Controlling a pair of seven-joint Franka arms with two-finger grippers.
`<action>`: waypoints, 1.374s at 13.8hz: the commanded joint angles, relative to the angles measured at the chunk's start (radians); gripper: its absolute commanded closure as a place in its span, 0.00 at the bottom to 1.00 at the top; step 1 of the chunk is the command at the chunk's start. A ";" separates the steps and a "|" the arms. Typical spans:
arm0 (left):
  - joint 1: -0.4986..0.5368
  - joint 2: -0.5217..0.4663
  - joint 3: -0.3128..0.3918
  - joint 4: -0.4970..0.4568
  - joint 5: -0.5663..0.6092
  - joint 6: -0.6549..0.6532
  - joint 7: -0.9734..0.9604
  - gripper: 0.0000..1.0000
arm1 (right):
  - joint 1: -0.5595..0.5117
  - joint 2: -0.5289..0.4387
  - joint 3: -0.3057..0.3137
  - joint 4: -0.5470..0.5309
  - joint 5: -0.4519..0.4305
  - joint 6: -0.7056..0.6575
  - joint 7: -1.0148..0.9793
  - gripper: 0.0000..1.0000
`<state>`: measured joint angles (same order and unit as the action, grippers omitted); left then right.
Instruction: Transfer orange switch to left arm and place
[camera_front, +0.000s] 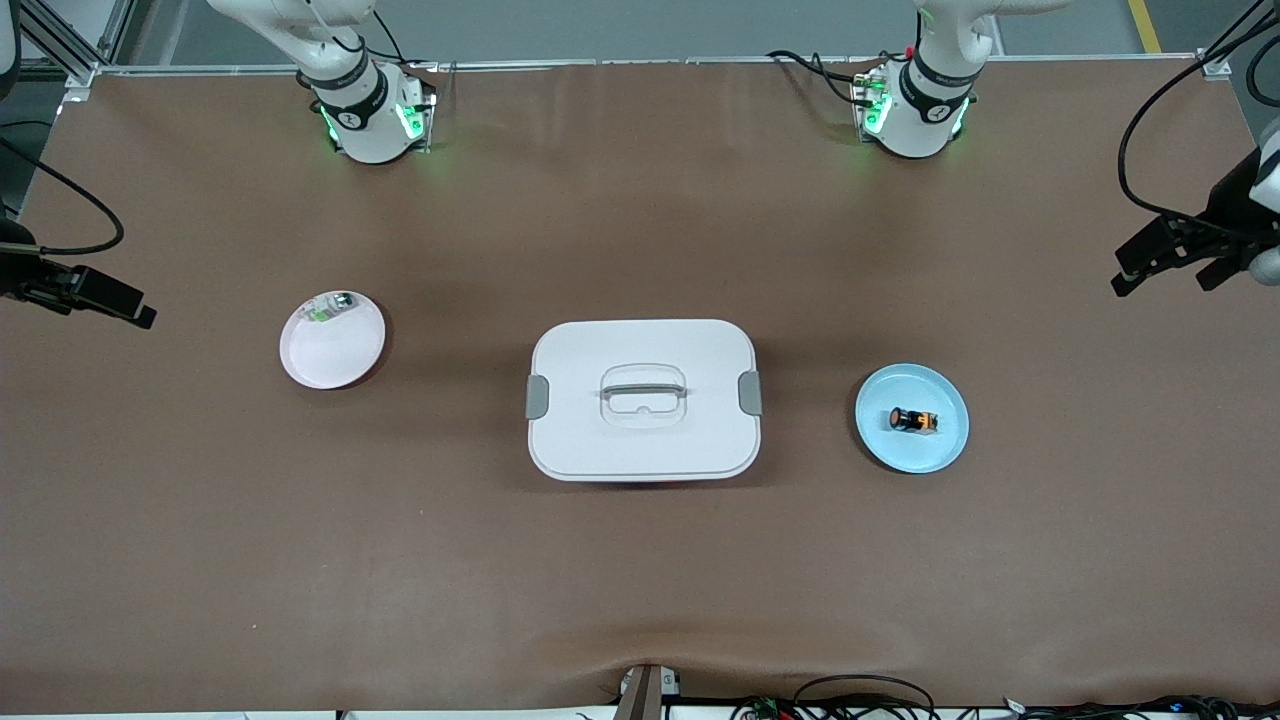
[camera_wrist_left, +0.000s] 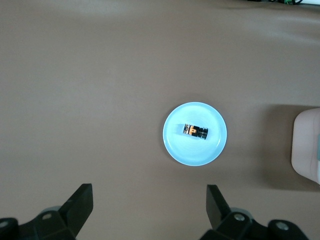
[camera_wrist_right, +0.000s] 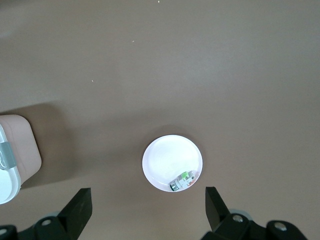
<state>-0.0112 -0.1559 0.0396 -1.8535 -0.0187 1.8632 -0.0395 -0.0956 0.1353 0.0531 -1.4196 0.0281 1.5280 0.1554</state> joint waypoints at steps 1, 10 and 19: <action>-0.012 -0.031 0.008 -0.016 -0.014 0.002 0.021 0.00 | -0.007 -0.010 0.005 -0.010 -0.010 0.004 -0.002 0.00; -0.015 0.027 0.000 0.131 -0.001 -0.148 0.015 0.00 | -0.018 -0.011 0.007 -0.009 -0.017 0.008 -0.152 0.00; -0.010 0.133 0.002 0.218 0.016 -0.262 0.012 0.00 | -0.013 -0.017 0.011 -0.009 -0.005 0.032 -0.139 0.00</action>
<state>-0.0211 -0.0375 0.0406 -1.6725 -0.0153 1.6355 -0.0394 -0.0985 0.1349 0.0535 -1.4196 0.0155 1.5561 0.0182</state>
